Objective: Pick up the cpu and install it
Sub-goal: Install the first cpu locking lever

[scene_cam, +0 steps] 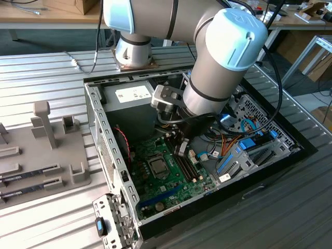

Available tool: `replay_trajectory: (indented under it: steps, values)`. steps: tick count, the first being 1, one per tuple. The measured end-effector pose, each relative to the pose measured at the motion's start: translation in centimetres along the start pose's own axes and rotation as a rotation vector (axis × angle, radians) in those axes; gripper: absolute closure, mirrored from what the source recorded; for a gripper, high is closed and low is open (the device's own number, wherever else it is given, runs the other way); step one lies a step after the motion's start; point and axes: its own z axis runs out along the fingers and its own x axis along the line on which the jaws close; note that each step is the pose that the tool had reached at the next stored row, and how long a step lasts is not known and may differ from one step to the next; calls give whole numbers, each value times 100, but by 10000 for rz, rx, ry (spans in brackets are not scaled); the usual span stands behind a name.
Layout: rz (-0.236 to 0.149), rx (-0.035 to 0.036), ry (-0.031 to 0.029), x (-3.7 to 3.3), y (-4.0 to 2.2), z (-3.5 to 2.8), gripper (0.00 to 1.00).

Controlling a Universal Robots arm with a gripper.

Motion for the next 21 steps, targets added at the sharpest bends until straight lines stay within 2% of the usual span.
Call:
replay_trajectory:
  steps: [10, 21]
  values:
    - [-5, 0, 0, 46, -37, 17, 86]
    - [-5, 1, 2, 62, -50, 72, 86]
